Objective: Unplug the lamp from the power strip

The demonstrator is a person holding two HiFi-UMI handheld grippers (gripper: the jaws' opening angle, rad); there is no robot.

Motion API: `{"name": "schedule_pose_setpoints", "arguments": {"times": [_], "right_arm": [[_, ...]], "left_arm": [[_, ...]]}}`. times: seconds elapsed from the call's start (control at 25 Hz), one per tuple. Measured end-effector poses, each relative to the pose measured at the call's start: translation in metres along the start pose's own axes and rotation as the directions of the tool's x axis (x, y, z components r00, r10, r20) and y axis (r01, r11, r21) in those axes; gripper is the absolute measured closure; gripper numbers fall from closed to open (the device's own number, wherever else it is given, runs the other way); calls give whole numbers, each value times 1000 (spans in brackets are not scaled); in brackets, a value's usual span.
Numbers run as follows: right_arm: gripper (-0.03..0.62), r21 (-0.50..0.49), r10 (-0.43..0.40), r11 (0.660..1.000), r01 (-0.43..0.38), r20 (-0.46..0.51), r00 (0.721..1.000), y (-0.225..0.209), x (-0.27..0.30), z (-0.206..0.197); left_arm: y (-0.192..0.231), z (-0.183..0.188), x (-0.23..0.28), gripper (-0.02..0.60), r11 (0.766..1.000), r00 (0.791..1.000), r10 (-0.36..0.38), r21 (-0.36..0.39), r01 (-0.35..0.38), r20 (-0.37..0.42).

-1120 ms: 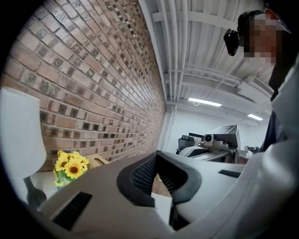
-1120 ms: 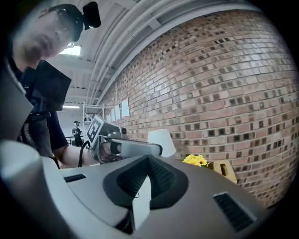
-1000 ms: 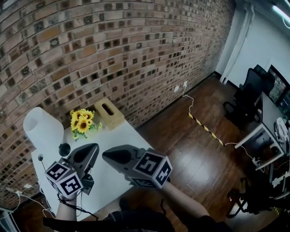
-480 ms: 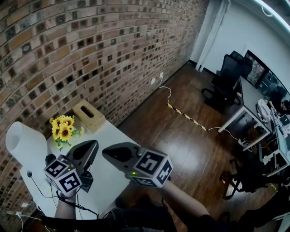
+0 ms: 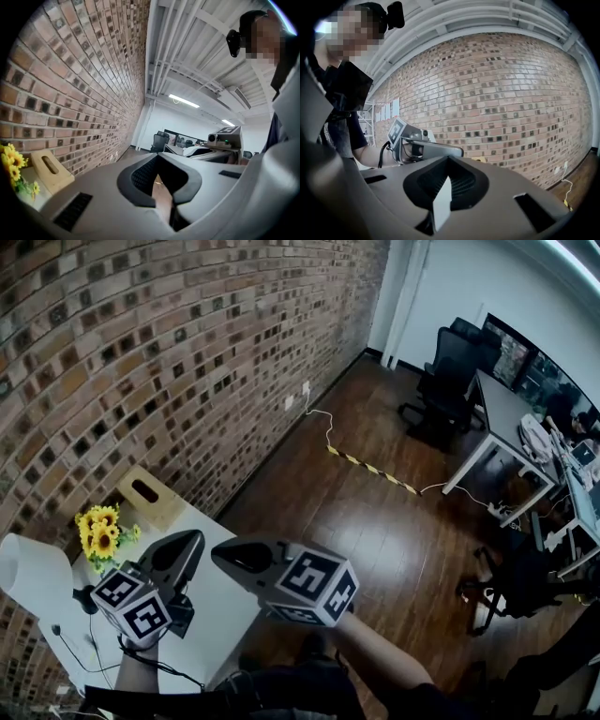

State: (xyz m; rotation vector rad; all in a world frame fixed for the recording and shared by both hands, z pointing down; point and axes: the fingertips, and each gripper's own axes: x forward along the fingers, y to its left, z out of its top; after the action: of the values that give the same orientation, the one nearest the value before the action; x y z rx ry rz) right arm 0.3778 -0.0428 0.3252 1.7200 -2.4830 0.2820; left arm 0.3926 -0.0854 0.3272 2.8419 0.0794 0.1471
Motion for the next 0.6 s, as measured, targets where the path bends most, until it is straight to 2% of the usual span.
{"name": "schedule_pose_setpoints", "arguments": {"times": [0.32,0.6], "right_arm": [[594,17,25,1000,-25,33,999,-58,-67,-9],[594,85,55,995,-60,58,997,-102,-117,-21]], "left_arm": [[-41,-3,83,566,998,998,27,52,-24,-50],[-74,-2,142,566,996,998,40,77,-35,-55]]}}
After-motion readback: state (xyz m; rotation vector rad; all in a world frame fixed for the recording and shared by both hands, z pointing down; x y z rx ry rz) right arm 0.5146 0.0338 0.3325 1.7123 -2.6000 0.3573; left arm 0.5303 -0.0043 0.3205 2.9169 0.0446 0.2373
